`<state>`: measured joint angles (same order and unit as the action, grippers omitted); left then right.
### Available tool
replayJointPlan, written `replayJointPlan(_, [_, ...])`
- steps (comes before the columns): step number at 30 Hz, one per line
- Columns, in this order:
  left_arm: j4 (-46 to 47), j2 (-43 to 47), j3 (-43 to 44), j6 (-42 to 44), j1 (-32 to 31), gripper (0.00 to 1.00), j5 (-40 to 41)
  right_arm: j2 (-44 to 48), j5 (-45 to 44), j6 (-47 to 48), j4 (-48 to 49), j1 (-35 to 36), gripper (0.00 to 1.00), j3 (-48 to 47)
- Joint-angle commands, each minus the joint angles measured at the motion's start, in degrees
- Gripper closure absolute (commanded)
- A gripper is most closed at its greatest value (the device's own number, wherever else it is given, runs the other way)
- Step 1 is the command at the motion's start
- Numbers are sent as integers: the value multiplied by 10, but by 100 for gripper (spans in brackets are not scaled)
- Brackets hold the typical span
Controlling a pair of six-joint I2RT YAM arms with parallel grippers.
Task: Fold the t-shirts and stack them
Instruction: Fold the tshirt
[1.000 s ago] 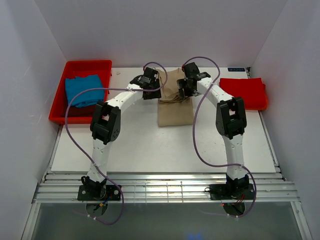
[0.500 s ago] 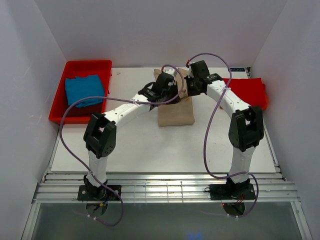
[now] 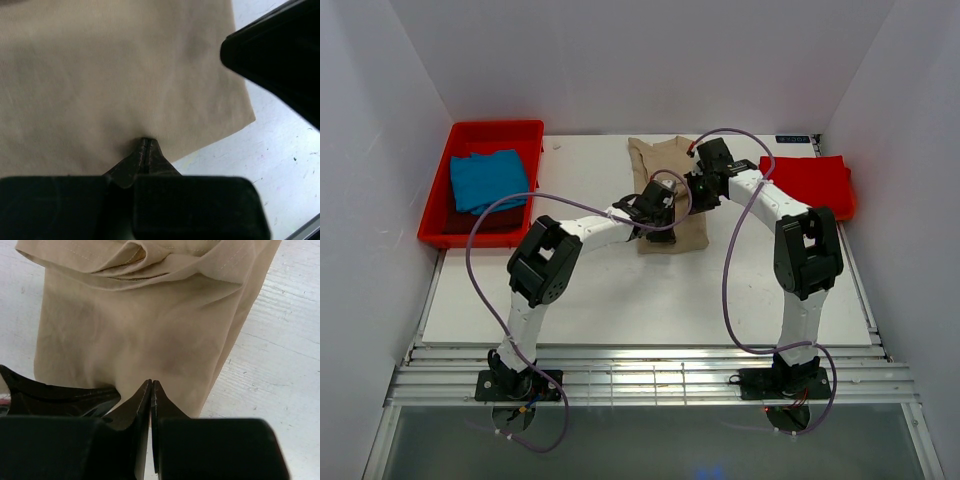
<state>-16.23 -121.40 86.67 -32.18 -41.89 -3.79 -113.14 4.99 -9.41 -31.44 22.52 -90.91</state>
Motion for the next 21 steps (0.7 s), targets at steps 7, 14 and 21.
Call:
replayJointPlan(7, [47, 51, -48, 3, 1, 100, 0, 23, 48, -9, 23, 2, 92, -11])
replayJointPlan(14, [99, 69, -104, 5, -1, 100, 29, -39, 76, -18, 20, 3, 92, -59])
replayJointPlan(21, [102, 40, -92, 15, -1, 100, 39, -75, 80, -29, 24, 2, 92, -92])
